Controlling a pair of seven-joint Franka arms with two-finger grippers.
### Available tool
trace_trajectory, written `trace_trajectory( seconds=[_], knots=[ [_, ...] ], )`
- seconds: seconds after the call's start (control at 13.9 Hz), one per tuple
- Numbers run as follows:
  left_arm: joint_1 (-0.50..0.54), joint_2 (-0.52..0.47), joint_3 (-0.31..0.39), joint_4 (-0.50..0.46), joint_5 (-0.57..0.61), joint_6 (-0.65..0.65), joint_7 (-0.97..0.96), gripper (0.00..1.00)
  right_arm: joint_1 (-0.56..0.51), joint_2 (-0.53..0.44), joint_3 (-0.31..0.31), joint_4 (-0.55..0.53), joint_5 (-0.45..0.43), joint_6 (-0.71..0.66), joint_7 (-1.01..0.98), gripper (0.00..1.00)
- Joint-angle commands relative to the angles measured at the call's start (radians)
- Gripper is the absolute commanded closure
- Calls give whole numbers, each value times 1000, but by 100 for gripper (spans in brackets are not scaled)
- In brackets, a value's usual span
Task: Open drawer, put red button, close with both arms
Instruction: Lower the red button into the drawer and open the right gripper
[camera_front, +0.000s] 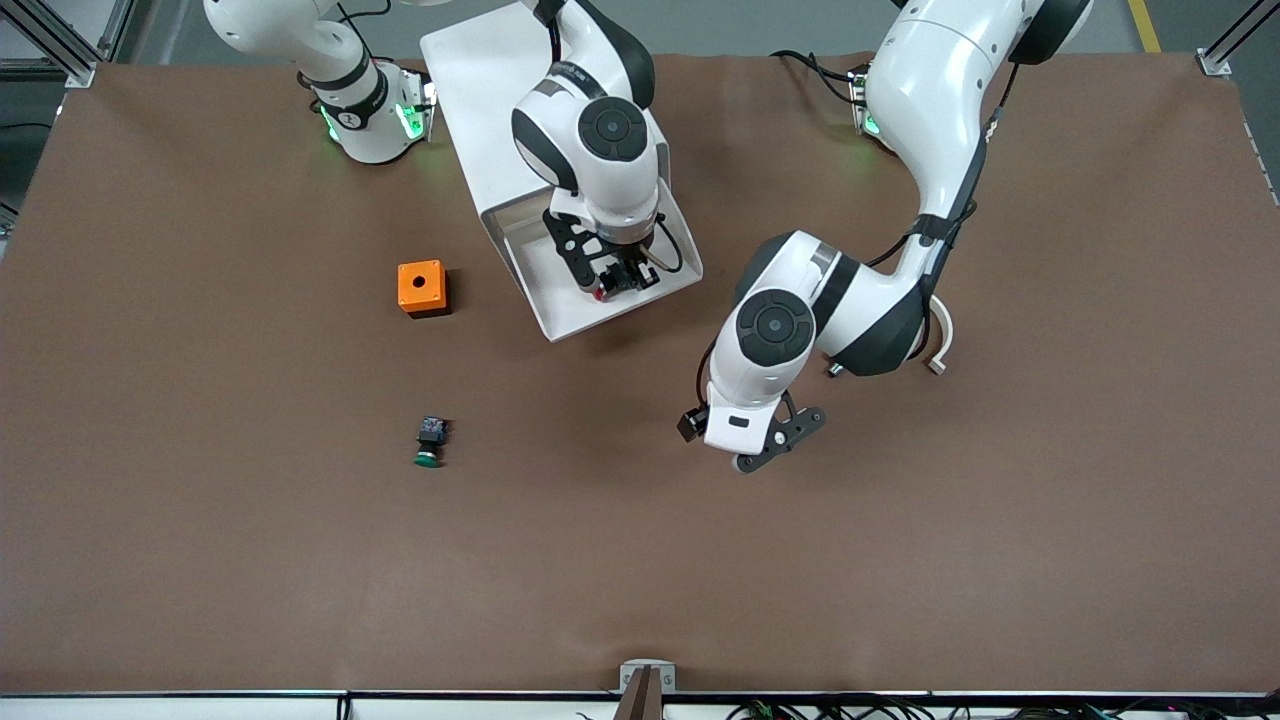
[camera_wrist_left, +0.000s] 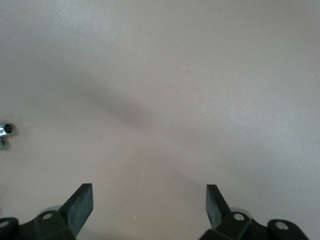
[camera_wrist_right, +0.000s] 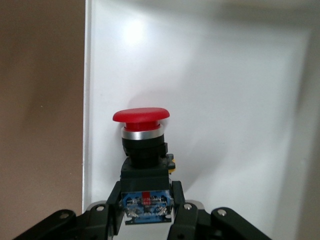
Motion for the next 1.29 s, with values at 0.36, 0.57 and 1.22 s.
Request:
trace_trajectory(
  seconds=[0.36,0.57,1.22],
  knots=[
    [0,-44,-5,-53,25,0,-14,1,5,14,-12,54,8,-12,10,0],
    [0,-44,-5,-53,25,2,-7,1,-11,12,-14,97,8,-50,-82,0],
    [-2,-62,-67,-114,25,2,-8,1,-140,-23,-24,186,-3,-332,-557,0]
  ],
)
